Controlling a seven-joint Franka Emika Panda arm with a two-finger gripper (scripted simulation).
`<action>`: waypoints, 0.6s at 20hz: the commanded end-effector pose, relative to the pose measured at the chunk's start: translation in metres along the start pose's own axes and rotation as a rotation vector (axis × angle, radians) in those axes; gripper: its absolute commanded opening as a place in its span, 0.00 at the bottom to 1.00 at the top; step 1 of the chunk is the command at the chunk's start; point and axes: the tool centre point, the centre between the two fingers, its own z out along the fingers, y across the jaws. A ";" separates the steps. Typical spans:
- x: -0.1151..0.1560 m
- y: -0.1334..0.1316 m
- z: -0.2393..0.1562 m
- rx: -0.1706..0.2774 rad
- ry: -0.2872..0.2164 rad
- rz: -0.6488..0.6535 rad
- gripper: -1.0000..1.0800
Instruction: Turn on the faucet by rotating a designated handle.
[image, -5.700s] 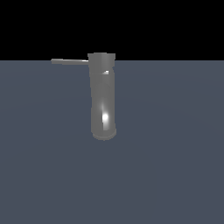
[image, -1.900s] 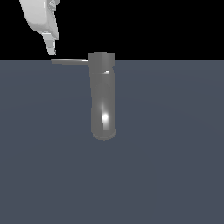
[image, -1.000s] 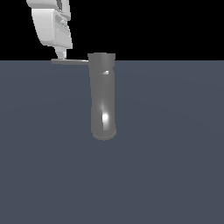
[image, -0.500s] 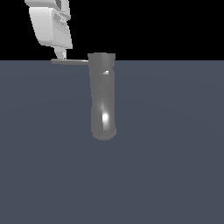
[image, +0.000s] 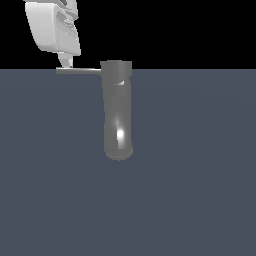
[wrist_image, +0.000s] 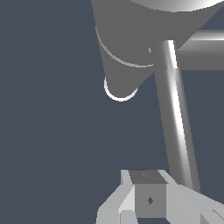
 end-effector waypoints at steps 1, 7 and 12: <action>0.003 0.008 0.000 -0.004 0.002 0.003 0.00; 0.004 0.025 0.000 -0.004 0.002 0.003 0.00; 0.005 0.039 0.000 -0.004 0.002 0.003 0.00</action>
